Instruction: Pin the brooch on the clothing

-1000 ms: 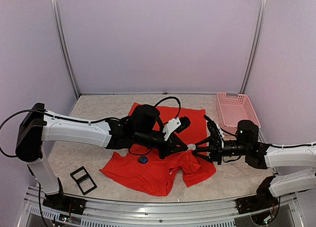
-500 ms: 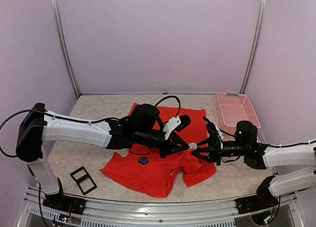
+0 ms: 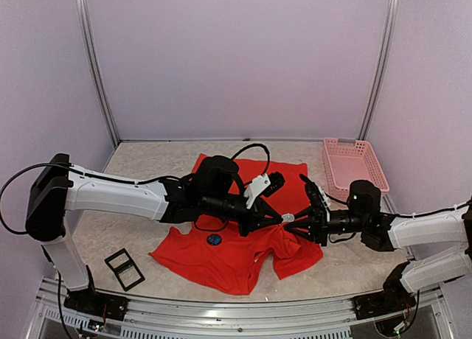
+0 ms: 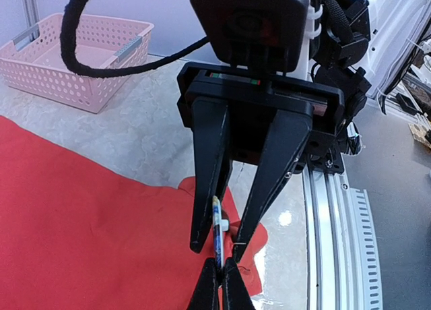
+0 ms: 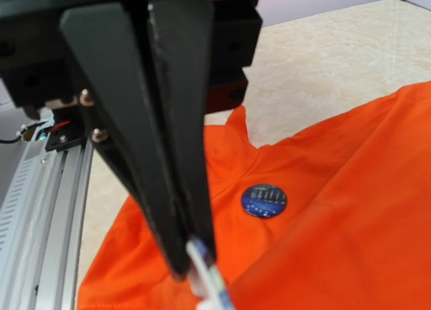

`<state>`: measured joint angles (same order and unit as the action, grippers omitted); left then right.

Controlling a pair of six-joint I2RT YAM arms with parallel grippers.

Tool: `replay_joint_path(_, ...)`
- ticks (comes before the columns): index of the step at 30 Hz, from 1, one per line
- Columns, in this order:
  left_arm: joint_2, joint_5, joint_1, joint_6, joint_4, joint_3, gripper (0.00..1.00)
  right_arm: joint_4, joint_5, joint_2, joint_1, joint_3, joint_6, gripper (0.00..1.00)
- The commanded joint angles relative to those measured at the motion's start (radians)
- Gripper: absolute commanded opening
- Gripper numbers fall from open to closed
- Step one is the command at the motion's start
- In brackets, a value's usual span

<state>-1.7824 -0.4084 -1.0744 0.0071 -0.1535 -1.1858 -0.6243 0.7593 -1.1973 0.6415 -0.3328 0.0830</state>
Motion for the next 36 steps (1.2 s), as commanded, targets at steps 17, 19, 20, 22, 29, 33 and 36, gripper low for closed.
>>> replay_joint_path(17,-0.048,-0.035,-0.005,0.019,0.0,-0.052,0.0,-0.057,0.064,-0.112,-0.1,-0.099,0.176,0.16)
replay_joint_path(19,-0.053,-0.039,-0.007,0.016,0.002,-0.055,0.0,-0.065,0.052,-0.116,-0.11,-0.102,0.195,0.17)
replay_joint_path(20,-0.055,-0.04,-0.006,0.016,0.001,-0.055,0.0,-0.068,0.046,-0.117,-0.113,-0.103,0.203,0.17)
replay_joint_path(22,-0.056,-0.041,-0.007,0.017,0.0,-0.054,0.0,-0.071,0.039,-0.119,-0.123,-0.105,0.22,0.16)
replay_joint_path(29,-0.057,-0.036,-0.008,0.024,0.017,-0.056,0.0,-0.076,0.031,-0.137,-0.145,-0.111,0.278,0.1)
replay_joint_path(33,-0.054,-0.033,-0.011,0.03,0.02,-0.053,0.0,-0.048,0.005,-0.145,-0.157,-0.121,0.301,0.04)
replay_joint_path(36,-0.055,-0.033,-0.013,0.028,0.022,-0.052,0.0,-0.034,0.012,-0.153,-0.161,-0.129,0.304,0.03)
